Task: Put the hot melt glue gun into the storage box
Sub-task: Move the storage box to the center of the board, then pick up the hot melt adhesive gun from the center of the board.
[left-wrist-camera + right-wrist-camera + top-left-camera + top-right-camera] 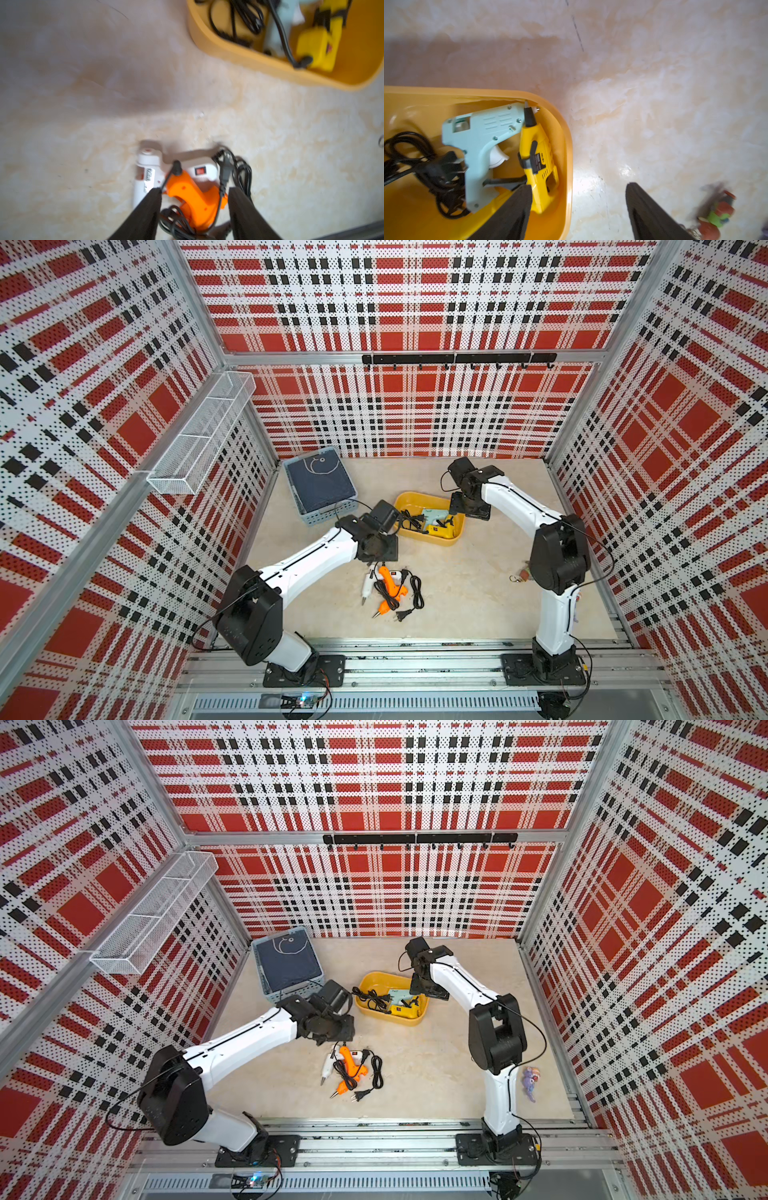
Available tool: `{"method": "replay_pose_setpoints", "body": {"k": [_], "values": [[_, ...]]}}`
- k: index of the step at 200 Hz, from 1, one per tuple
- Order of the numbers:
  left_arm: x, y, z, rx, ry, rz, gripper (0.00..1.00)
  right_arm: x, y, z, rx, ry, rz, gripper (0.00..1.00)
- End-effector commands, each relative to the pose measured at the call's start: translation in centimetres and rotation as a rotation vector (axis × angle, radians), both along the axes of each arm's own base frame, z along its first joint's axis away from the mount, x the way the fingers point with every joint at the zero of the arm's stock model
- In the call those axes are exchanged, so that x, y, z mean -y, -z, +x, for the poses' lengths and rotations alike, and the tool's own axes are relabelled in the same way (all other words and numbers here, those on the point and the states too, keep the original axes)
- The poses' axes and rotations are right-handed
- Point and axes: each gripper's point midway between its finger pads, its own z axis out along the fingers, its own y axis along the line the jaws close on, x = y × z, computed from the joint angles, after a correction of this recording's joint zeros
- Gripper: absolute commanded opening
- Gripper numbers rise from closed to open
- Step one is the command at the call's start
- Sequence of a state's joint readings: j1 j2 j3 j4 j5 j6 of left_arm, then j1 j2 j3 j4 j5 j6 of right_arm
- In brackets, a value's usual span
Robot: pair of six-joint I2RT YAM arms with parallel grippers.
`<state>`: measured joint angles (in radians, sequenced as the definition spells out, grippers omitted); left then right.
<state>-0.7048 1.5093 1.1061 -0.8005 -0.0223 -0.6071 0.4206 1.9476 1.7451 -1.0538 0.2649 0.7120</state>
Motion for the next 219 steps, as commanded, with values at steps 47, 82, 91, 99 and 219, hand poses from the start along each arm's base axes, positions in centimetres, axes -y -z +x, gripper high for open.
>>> {"method": "replay_pose_setpoints", "body": {"k": [47,82,91,99,219], "values": [[2.1,2.4,-3.9,-0.093,-0.018,-0.015,0.53,2.7,-2.4,-3.0,0.013,0.026,-0.058,0.78],[1.5,4.9,-3.3,-0.107,-0.092,0.017,0.53,3.1,-2.1,-3.7,0.007,0.024,-0.063,0.78],[1.2,5.4,-3.3,-0.115,-0.111,0.027,0.53,3.2,-2.0,-3.9,0.005,0.024,-0.065,0.78],[1.1,5.8,-3.3,-0.122,-0.119,0.037,0.53,3.3,-2.0,-4.0,0.002,0.022,-0.067,0.78],[-1.2,8.2,-0.9,-0.127,-0.195,0.122,0.43,4.1,-2.0,-4.5,0.003,0.019,-0.077,0.79]]}}
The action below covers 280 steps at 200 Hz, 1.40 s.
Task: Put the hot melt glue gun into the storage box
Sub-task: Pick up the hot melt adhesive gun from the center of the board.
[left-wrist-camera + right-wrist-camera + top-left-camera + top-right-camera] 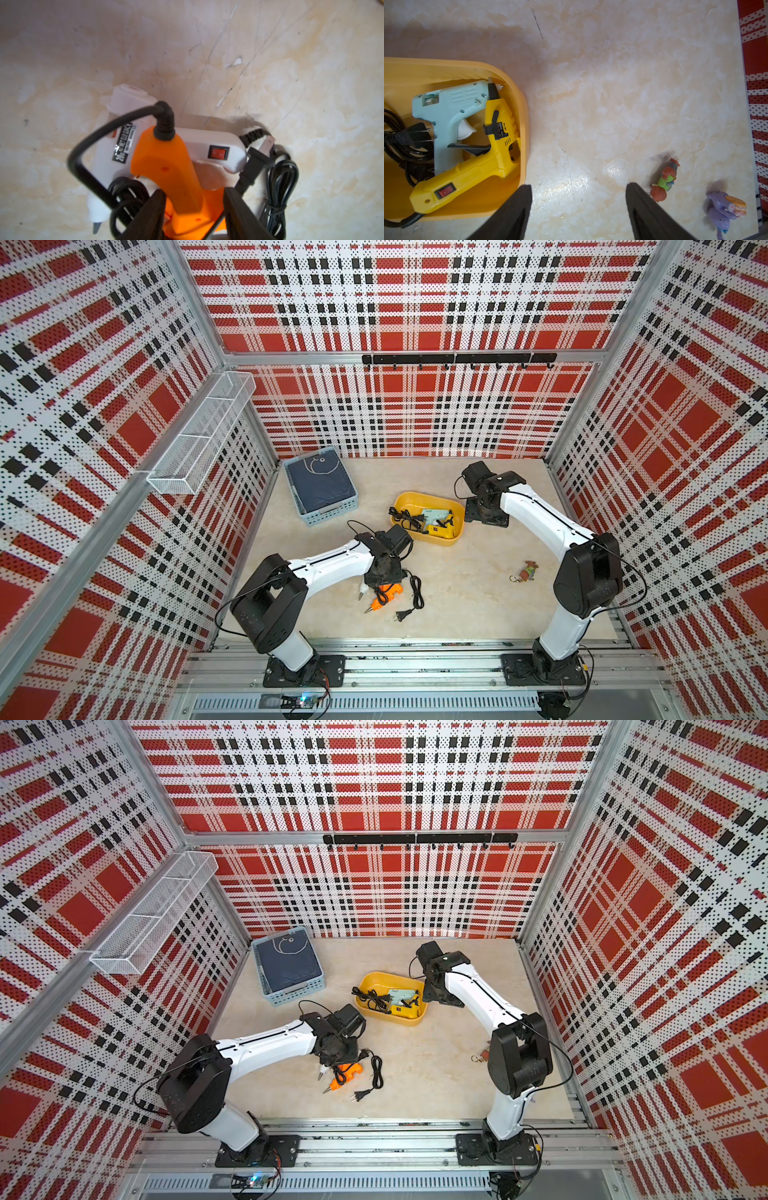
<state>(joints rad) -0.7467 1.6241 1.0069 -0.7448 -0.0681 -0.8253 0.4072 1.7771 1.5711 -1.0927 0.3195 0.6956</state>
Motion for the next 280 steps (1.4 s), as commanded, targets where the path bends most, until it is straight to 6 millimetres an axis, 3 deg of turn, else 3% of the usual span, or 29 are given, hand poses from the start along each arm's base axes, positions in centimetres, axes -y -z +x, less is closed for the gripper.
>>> {"method": "replay_pose_setpoints", "body": {"k": [1,45,65,101,119,141,170,198,208,223,259,280], "values": [[-0.2,1.9,1.1,-0.007,-0.013,0.038,0.43,0.6,-0.8,-0.2,0.024,0.003,-0.006,0.79],[-0.9,2.6,1.3,-0.017,-0.011,0.055,0.17,0.7,-0.9,-0.2,0.032,0.006,-0.002,0.79],[-1.3,2.3,1.4,-0.012,-0.017,0.054,0.11,0.8,-0.7,-0.3,0.030,0.011,-0.001,0.79],[-1.5,0.5,1.9,0.016,-0.018,0.054,0.09,0.7,-0.7,-0.3,0.030,0.014,0.001,0.79],[-1.9,0.7,2.0,0.007,-0.028,0.063,0.28,0.7,-0.7,-0.1,0.035,0.015,0.002,0.79],[-2.1,2.1,2.4,-0.009,-0.024,0.104,0.32,0.5,-0.4,0.1,0.027,0.016,0.005,0.79],[-1.7,3.1,2.9,-0.018,-0.009,0.127,0.23,0.5,-0.3,0.2,0.026,0.018,0.005,0.79],[-2.0,2.5,3.0,-0.010,0.007,0.148,0.07,0.9,-0.4,0.1,0.027,0.025,0.000,0.79],[-2.2,1.4,3.1,0.006,0.012,0.158,0.00,1.0,-0.5,0.1,0.029,0.028,0.000,0.79],[-2.1,-1.7,3.8,0.065,0.023,0.145,0.00,1.2,-0.8,0.1,0.035,0.031,-0.004,0.79],[-1.0,-13.5,6.3,0.339,-0.001,-0.087,0.00,1.4,-1.3,0.4,0.049,0.038,-0.011,0.79],[-1.2,-18.5,6.6,0.497,-0.034,-0.249,0.00,1.6,-1.1,0.5,0.046,0.046,-0.015,0.79]]}}
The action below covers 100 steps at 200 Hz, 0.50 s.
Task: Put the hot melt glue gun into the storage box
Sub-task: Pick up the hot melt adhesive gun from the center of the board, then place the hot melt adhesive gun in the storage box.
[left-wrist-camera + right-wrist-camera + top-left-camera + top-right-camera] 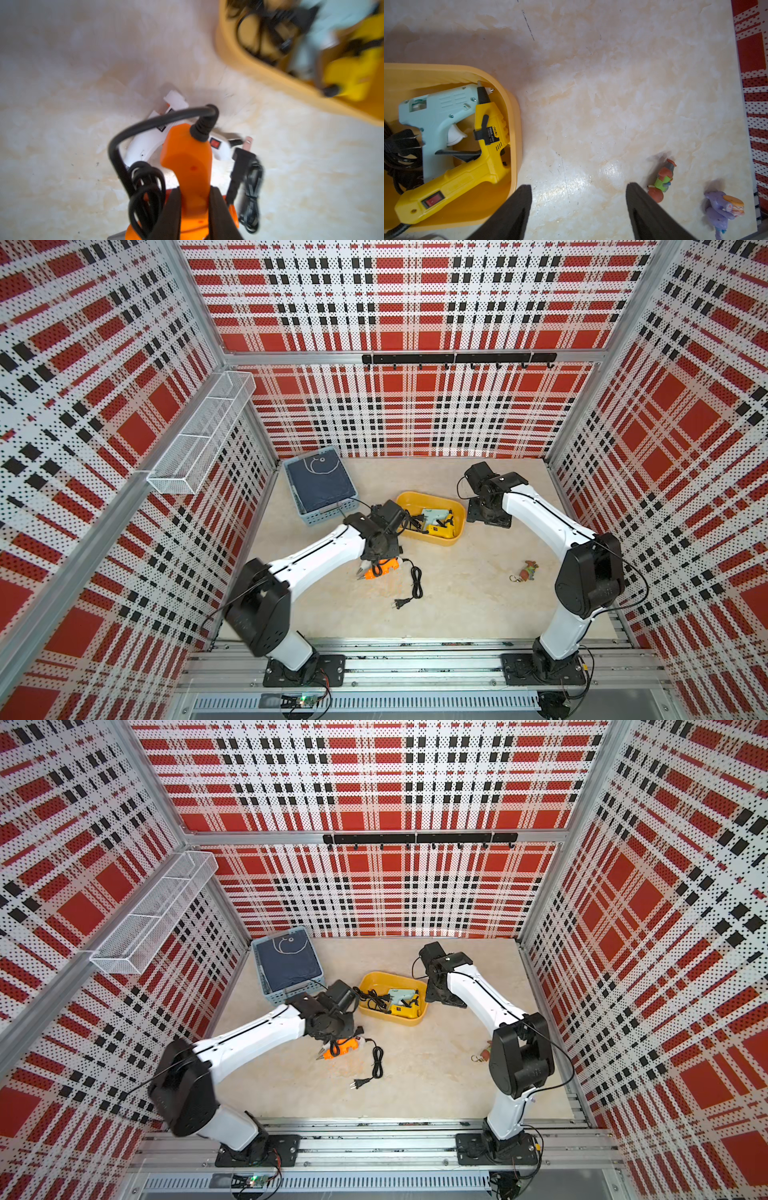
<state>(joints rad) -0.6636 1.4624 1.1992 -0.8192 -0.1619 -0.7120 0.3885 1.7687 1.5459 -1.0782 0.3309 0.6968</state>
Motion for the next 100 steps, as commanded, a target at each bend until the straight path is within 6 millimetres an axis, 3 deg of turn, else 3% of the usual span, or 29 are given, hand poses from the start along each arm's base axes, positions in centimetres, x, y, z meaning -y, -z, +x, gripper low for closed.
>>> {"method": "replay_pose_setpoints", "body": {"k": [1,28,55,81,100], "values": [[-0.3,-7.6,0.9,0.218,-0.008,-0.180,0.00,0.6,-1.5,0.5,0.044,0.023,-0.004,0.79],[-1.6,-12.0,0.1,0.437,-0.080,-0.364,0.00,0.7,-1.5,0.5,0.050,0.027,-0.007,0.79],[-3.0,-14.8,-2.0,0.630,-0.181,-0.304,0.04,0.8,-1.5,0.4,0.050,0.028,-0.008,0.79],[-2.7,-14.7,-4.0,0.691,-0.195,-0.063,0.05,0.8,-1.4,0.4,0.052,0.030,-0.010,0.79],[-4.1,-13.3,-3.6,0.706,-0.263,-0.014,0.05,0.6,-1.4,0.8,0.053,0.026,-0.008,0.79]]}}
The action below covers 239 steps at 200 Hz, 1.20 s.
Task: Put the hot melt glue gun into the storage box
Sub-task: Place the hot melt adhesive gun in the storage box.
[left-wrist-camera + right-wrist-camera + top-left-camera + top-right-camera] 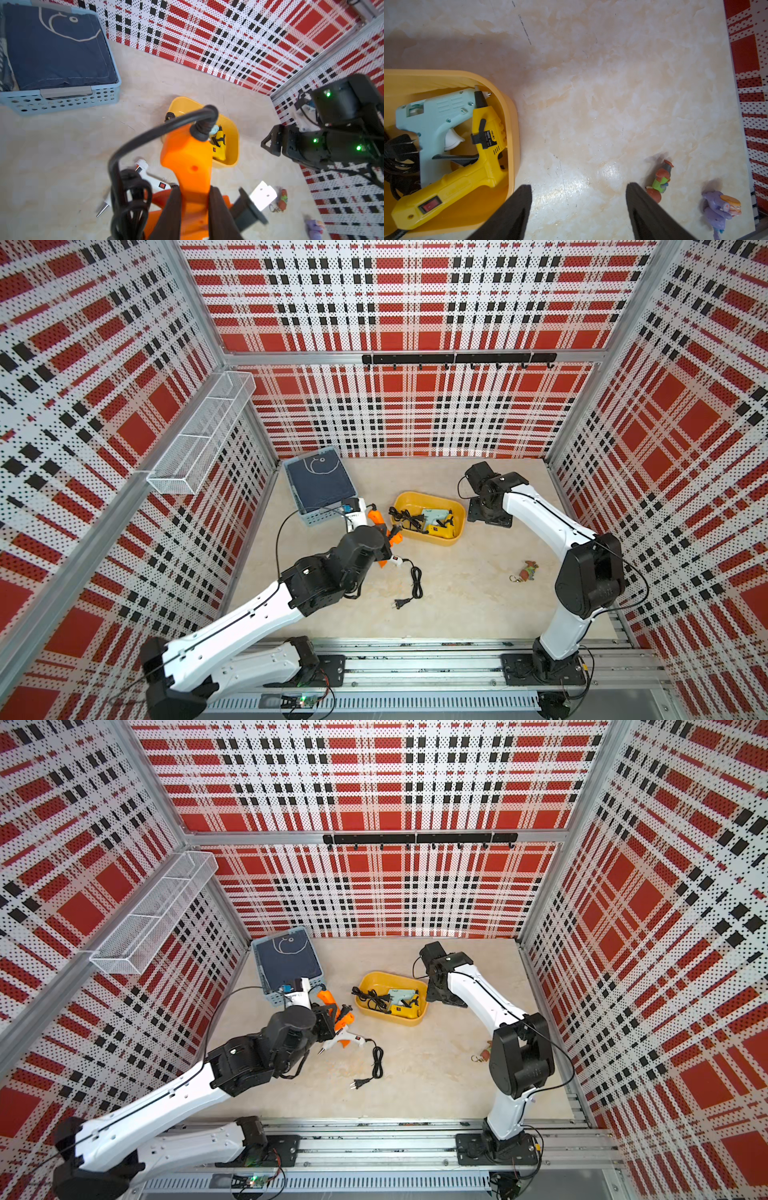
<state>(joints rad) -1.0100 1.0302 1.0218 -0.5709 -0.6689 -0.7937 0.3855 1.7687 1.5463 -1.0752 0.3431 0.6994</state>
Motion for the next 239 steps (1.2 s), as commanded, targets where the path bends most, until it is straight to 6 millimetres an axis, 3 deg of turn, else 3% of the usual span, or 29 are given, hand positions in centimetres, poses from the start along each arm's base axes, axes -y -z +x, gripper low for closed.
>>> {"method": "replay_pose_setpoints", "body": {"k": [1,34,68,106,134,180,214,239], "values": [[-4.4,-0.5,1.1,0.096,-0.239,0.088,0.05,0.4,-1.4,0.6,0.045,0.016,0.000,0.79],[-6.1,-1.4,1.7,0.146,-0.322,0.087,0.04,0.1,-2.2,1.4,0.066,0.013,0.003,0.79],[-5.4,-2.3,2.6,0.144,-0.268,0.040,0.04,0.1,-2.5,1.5,0.070,0.017,0.004,0.79],[-3.3,-5.1,6.4,0.162,-0.099,-0.239,0.05,0.4,-2.5,1.0,0.074,0.025,0.000,0.79],[-1.1,-6.8,10.1,0.178,0.038,-0.395,0.04,0.8,-2.3,0.4,0.069,0.029,-0.003,0.79],[4.1,-7.2,15.3,0.160,0.207,-0.582,0.04,2.0,-2.6,-0.6,0.082,0.056,0.005,0.79],[8.4,-7.6,17.1,0.144,0.293,-0.621,0.04,3.5,-3.4,-1.3,0.102,0.093,0.010,0.79],[11.5,-8.4,17.1,0.130,0.356,-0.638,0.04,4.6,-3.7,-1.9,0.109,0.117,0.010,0.79]]}}
